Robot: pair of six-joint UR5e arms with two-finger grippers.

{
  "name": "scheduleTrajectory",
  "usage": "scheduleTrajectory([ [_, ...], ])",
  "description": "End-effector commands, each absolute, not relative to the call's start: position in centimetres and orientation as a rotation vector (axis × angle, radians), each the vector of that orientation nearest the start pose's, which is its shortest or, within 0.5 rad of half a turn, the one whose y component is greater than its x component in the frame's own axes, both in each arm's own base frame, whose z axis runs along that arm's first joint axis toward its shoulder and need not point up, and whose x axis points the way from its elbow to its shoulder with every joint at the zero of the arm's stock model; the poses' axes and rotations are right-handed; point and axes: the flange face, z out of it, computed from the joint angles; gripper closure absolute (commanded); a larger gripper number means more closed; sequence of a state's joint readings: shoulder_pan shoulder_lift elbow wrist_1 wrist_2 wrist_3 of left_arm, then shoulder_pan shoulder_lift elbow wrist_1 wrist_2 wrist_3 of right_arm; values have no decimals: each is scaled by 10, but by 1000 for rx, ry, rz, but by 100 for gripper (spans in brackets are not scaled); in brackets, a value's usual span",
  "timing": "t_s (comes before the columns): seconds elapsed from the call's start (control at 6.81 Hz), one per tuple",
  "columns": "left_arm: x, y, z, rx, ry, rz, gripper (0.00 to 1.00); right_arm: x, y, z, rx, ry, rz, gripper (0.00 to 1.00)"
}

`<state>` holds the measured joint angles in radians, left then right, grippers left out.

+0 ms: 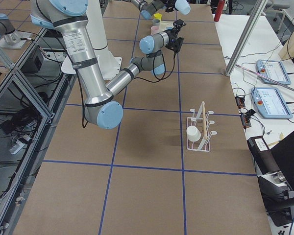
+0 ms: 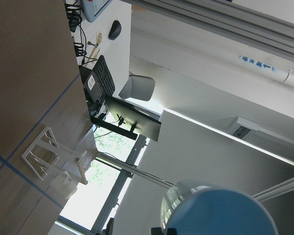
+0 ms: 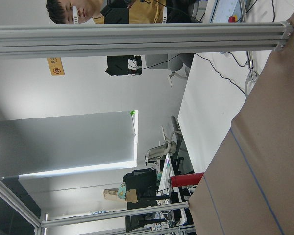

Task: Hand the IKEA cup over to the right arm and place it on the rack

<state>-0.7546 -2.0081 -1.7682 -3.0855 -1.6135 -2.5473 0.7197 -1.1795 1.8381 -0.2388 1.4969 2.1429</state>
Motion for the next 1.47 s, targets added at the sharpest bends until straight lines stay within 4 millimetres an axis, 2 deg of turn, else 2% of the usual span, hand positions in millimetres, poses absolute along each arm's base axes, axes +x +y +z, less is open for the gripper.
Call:
scheduleTrajectory([
  [0.0, 309, -451, 177, -365, 2290, -950, 100, -333, -436, 173, 190, -2121, 908, 0],
  [0.29, 328, -442, 179, -404, 2270, -938, 100, -343, -438, 165, 185, -2128, 900, 0],
  [0.73, 355, -426, 173, -434, 2285, -974, 100, -349, -443, 165, 261, -2101, 862, 0],
  [1.03, 376, -429, 163, -439, 2290, -993, 100, -349, -445, 162, 275, -2103, 881, 0],
  [1.32, 384, -427, 154, -454, 2292, -987, 100, -357, -451, 155, 279, -2107, 886, 0],
])
